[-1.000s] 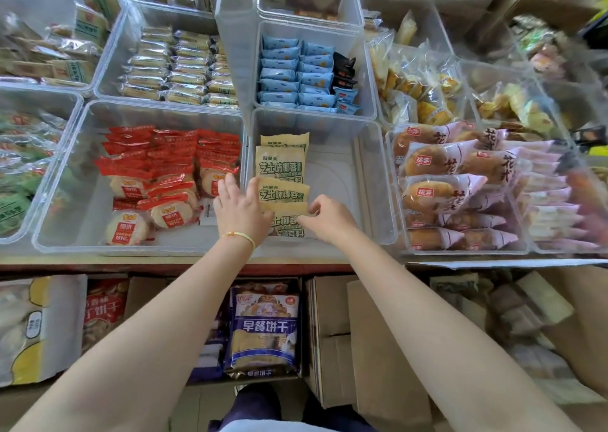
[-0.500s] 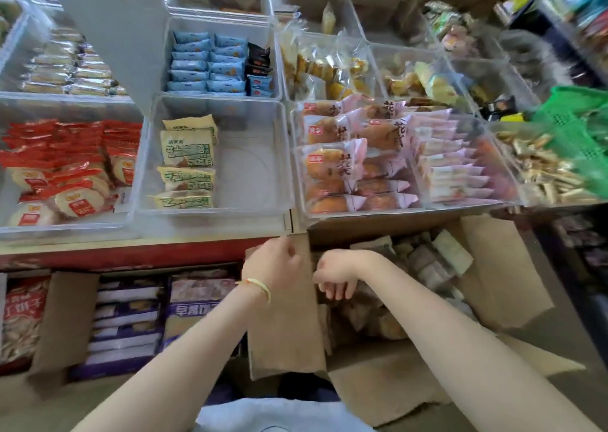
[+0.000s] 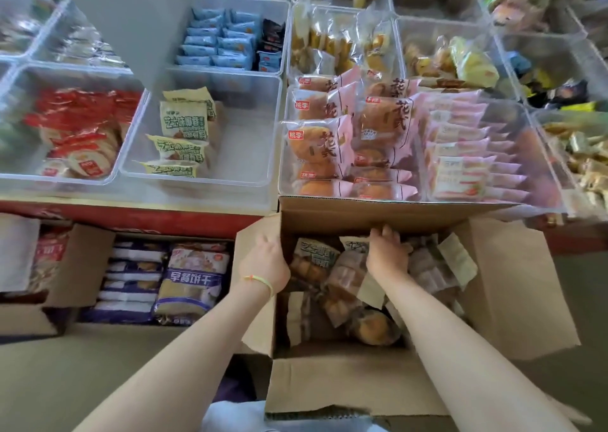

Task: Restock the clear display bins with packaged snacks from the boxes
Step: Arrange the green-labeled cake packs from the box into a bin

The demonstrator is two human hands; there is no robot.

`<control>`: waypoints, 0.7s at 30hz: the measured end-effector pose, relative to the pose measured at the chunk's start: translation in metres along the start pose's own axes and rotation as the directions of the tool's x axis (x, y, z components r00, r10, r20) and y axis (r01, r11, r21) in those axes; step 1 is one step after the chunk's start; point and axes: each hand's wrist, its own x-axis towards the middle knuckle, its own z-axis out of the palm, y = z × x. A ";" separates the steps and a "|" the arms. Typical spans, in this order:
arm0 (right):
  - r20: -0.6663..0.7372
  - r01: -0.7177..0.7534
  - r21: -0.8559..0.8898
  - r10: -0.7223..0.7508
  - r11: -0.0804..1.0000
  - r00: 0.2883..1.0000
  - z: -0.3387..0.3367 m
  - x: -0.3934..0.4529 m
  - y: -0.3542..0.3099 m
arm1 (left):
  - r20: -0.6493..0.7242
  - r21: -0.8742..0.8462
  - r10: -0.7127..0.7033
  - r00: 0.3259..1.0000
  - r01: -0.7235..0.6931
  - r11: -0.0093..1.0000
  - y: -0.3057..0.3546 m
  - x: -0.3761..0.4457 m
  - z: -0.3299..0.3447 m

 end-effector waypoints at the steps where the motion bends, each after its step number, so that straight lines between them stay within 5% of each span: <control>1: -0.027 -0.011 0.049 0.012 0.999 1.000 0.003 0.000 0.001 | -0.010 -0.001 -0.005 1.000 0.005 1.000 0.001 -0.001 0.001; 7: -0.080 0.062 -0.009 -0.063 0.998 0.995 -0.005 -0.009 0.009 | -0.035 -0.029 -0.022 0.999 0.021 0.999 0.002 0.000 0.003; 11: -0.021 0.255 0.313 -0.262 0.915 0.965 -0.025 -0.027 -0.002 | 0.041 -0.266 -0.066 0.997 0.075 0.961 -0.005 -0.004 -0.010; 14: -0.002 0.228 0.657 -0.301 0.719 0.954 -0.056 -0.055 -0.014 | 0.246 -0.694 0.008 0.969 0.170 0.700 -0.013 -0.021 -0.036; 21: -0.152 0.213 0.950 -0.256 0.230 0.955 -0.114 -0.114 -0.062 | 0.367 -0.916 0.317 0.875 0.281 0.285 -0.018 -0.066 -0.070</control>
